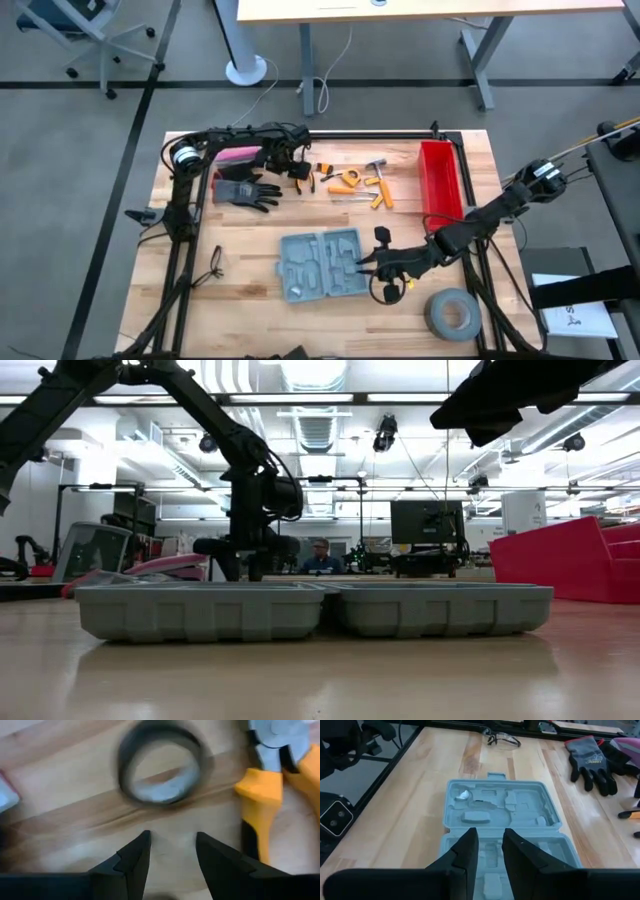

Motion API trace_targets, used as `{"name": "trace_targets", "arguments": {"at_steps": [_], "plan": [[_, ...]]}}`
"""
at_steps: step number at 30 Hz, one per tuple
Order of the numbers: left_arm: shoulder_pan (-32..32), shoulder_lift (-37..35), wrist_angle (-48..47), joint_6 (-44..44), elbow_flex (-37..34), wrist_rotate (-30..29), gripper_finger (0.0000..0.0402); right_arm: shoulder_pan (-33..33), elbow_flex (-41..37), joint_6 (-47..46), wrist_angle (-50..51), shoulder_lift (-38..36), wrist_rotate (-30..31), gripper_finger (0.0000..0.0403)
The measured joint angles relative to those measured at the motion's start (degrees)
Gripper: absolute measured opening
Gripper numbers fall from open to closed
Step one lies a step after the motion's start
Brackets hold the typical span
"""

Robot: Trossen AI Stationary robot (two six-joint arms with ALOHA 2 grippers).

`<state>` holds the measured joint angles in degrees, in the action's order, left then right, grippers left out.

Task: Prefit tool cases
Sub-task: Put the electrical tape into the pre-fit tool case

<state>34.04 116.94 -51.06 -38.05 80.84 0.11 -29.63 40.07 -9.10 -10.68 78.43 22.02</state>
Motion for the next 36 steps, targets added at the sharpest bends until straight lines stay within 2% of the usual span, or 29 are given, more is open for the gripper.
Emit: {"name": "trace_targets", "arguments": {"at_steps": [5, 12, 17, 22, 31, 36], "plan": [[-1.0, -0.2, -1.5, -0.1, 1.3, 1.5, 0.0164, 0.0, 0.0, 0.0, -0.4, 0.0, 0.0, 0.0078], [-1.4, -0.5, -4.5, 0.2, 6.3, -6.6, 0.0164, -0.3, 0.0, -0.4, -0.4, 0.0, -0.2, 0.0066], [-1.4, -0.5, -9.2, 4.7, 8.3, -6.6, 0.0157, -0.3, 0.0, -0.4, -0.4, 0.0, -0.2, 0.0058], [-1.4, -0.5, -13.1, 3.7, 6.7, -6.6, 0.0159, -0.3, 0.0, -0.8, -0.5, 0.0, -0.2, 0.0062], [-1.4, -0.1, -9.2, 2.6, 5.7, -7.2, 0.0183, -0.4, 0.0, -0.9, -0.8, 0.0, -0.1, 0.0078], [-0.7, 0.7, -8.1, 2.8, 5.7, -8.1, 0.0184, -0.8, 0.0, -1.0, -0.8, 0.0, -0.2, 0.0073]]}}
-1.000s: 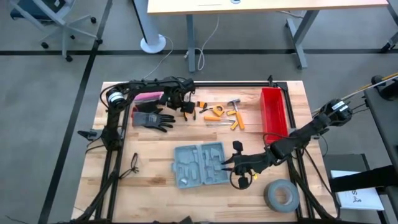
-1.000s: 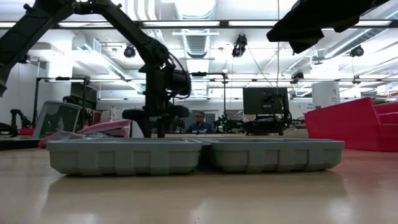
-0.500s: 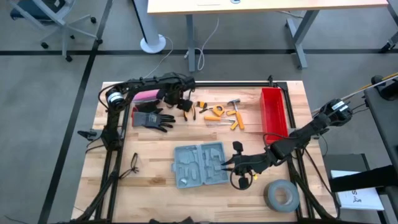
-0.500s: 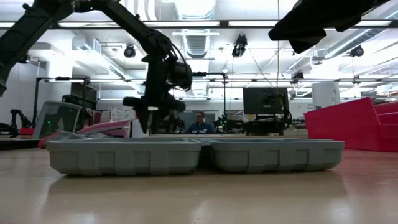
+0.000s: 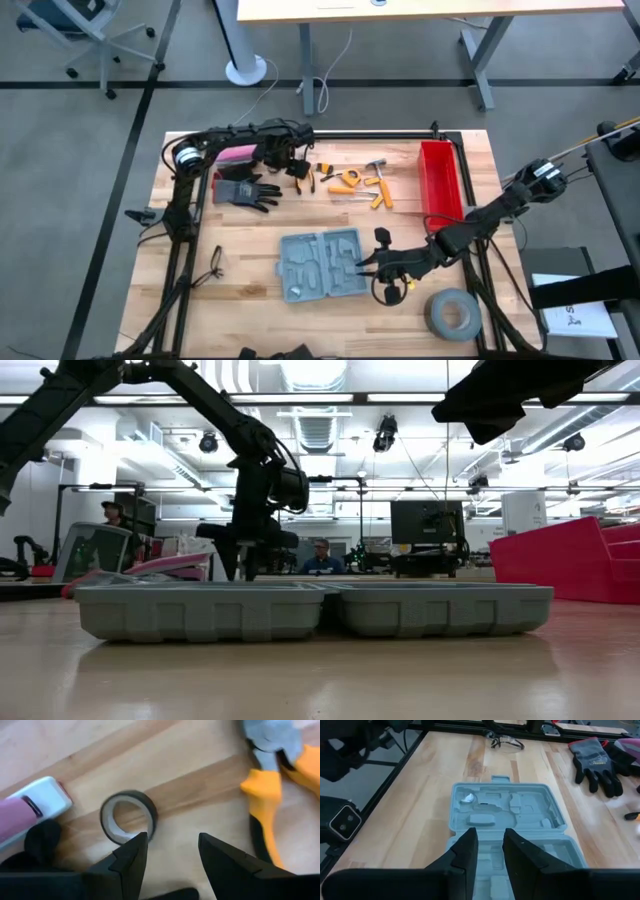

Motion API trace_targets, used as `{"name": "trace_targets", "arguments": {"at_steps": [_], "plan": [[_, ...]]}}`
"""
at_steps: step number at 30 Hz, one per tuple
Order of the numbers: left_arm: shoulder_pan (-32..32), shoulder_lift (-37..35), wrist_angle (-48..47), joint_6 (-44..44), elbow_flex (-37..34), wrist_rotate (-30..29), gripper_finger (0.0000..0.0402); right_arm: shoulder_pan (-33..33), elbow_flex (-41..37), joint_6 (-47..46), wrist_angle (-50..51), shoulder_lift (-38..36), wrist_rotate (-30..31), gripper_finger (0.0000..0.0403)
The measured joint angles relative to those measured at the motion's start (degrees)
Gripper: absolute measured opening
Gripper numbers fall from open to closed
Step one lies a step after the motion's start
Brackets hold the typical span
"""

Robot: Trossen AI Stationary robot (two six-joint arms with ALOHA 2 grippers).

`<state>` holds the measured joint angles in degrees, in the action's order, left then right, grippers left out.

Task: Prefit tool cases
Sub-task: Put the electrical tape into the pre-fit tool case

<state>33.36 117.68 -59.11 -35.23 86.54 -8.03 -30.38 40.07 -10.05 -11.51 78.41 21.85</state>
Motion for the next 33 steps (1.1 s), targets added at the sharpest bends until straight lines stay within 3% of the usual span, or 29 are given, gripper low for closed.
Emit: {"name": "trace_targets", "arguments": {"at_steps": [9, 18, 26, 33], "plan": [[1.7, 0.6, 0.2, 0.3, 0.0, 0.0, 0.0175, -0.2, 1.2, 0.2, 0.0, 0.0, -1.1, 0.0058], [3.2, 0.6, 0.7, 1.7, -0.5, 1.5, 0.0155, -0.8, 3.3, 2.0, 0.8, 0.0, -1.1, 0.0071], [4.1, 0.2, 6.7, 2.3, -5.5, 6.6, 0.0160, -1.3, 3.5, 2.0, 1.0, 0.0, -1.1, 0.0072], [3.8, 0.1, 8.1, 2.8, -6.9, 6.3, 0.0147, -1.4, 3.5, 2.2, 1.0, 0.0, -1.1, 0.0059]]}}
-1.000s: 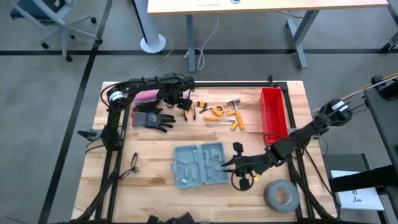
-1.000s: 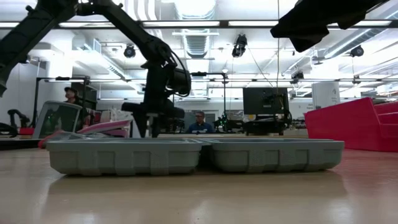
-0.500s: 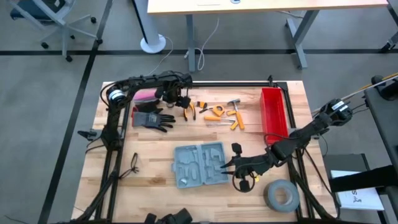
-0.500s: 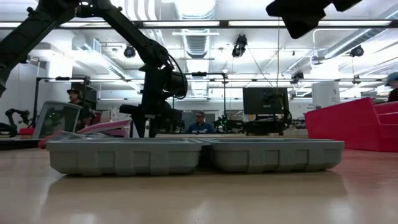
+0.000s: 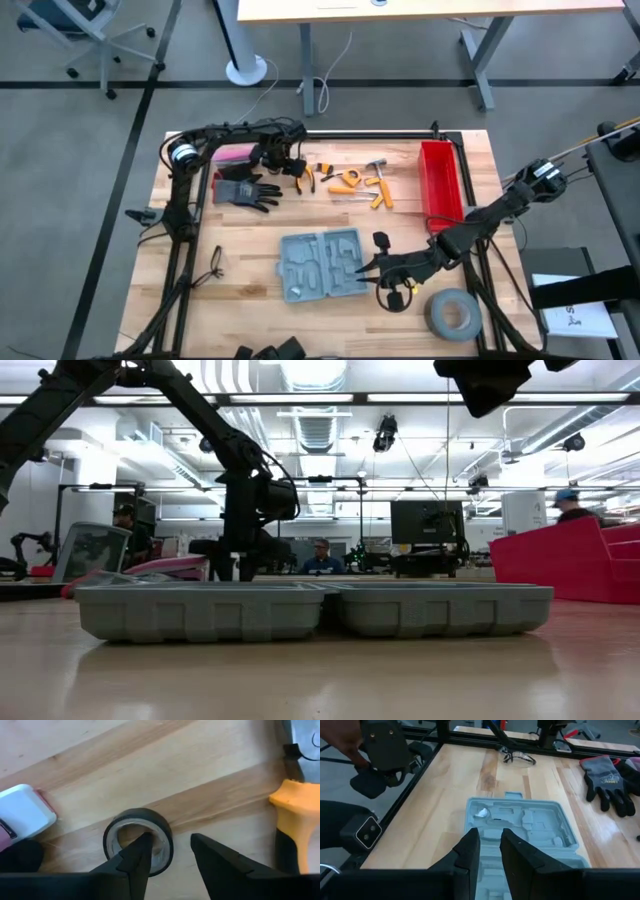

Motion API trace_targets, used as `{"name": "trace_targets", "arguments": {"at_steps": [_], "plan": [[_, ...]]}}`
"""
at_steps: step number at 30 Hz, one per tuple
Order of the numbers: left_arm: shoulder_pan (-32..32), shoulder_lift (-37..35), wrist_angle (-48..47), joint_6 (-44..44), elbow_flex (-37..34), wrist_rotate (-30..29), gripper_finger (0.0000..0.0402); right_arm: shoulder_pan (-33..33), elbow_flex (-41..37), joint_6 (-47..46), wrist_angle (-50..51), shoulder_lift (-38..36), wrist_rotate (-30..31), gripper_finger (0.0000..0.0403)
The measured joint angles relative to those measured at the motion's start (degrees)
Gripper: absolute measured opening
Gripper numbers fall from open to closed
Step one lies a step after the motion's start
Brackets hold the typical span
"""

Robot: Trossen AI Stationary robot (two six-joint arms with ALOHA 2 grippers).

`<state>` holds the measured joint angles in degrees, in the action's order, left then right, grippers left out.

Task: Prefit tool cases
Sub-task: Put the electrical tape into the pre-fit tool case

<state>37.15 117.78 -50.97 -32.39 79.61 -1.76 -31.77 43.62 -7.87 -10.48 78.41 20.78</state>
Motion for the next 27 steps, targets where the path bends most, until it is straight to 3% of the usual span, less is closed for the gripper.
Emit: {"name": "trace_targets", "arguments": {"at_steps": [9, 17, 21, 27], "plan": [[-0.7, 0.0, 0.2, 0.4, 0.3, 0.4, 0.0018, 0.0, 0.0, 0.0, 0.0, 0.0, 0.0, 0.0067], [-2.4, -0.7, -5.1, 0.8, 2.5, 3.1, 0.0011, 0.0, 0.0, 0.0, 0.3, 0.0, 0.2, 0.0073], [-5.4, -1.9, -6.7, 0.7, 3.7, 7.3, 0.0011, 0.0, 0.0, -1.0, 3.6, -0.7, 0.2, 0.0065], [-10.5, -3.0, -7.5, 0.0, 3.7, 8.5, 0.0010, 0.0, 0.0, -1.9, 7.0, -2.9, 1.1, 0.0053]]}}
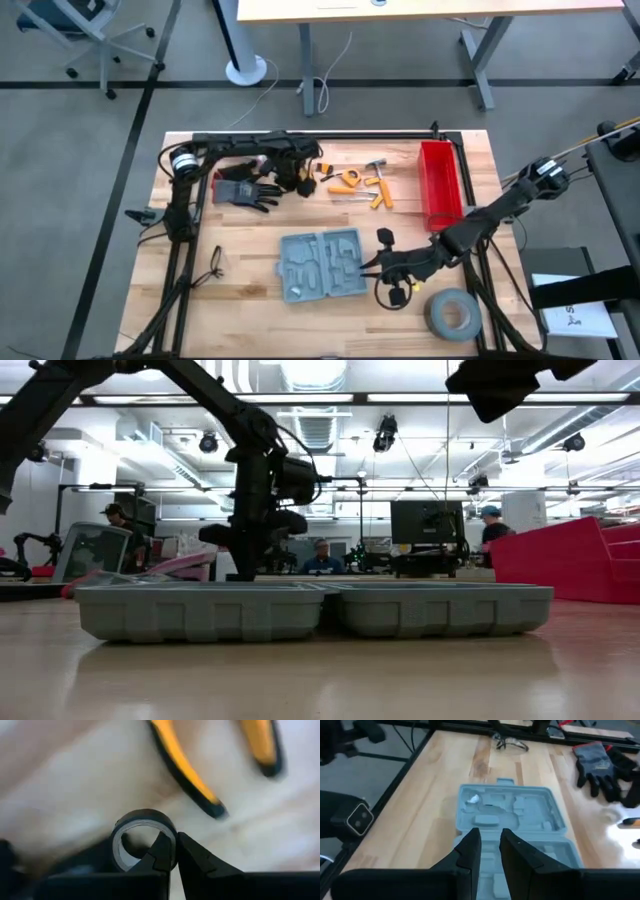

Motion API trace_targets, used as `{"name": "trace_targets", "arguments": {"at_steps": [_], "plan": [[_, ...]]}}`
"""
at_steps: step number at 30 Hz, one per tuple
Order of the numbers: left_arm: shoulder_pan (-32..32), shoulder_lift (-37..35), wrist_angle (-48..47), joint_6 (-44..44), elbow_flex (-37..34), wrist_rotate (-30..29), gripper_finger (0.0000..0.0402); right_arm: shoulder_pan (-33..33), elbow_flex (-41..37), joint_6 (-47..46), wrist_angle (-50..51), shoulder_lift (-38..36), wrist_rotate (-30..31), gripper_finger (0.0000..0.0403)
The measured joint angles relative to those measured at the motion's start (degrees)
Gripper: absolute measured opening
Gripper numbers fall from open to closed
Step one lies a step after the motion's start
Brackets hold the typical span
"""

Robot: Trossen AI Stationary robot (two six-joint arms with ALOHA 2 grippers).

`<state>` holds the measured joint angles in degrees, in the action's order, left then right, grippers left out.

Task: Prefit tool cases
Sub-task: Put the electrical tape into the pre-fit tool case

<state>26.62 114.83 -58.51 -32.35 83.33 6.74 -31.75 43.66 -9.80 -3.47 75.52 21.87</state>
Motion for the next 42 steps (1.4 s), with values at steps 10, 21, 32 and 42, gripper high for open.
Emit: {"name": "trace_targets", "arguments": {"at_steps": [10, 21, 32, 42], "plan": [[-6.5, -2.9, 0.2, -2.4, 0.1, 1.5, 0.0010, 0.0, 0.0, -0.2, 0.4, -1.6, 0.7, 0.0067], [-20.3, -5.3, 1.1, -7.0, 0.1, 2.0, 0.0010, 0.0, 0.0, -0.9, 3.1, -1.6, 0.7, 0.0062], [-36.0, -5.3, 7.6, -17.6, 0.1, 3.5, 0.0017, 0.0, 0.0, -0.7, 3.3, -1.6, 0.7, 0.0060], [-44.3, -5.3, 8.8, -24.0, 0.1, 3.4, 0.0018, 0.4, 0.0, -0.6, 3.3, -1.6, 0.7, 0.0076]]}}
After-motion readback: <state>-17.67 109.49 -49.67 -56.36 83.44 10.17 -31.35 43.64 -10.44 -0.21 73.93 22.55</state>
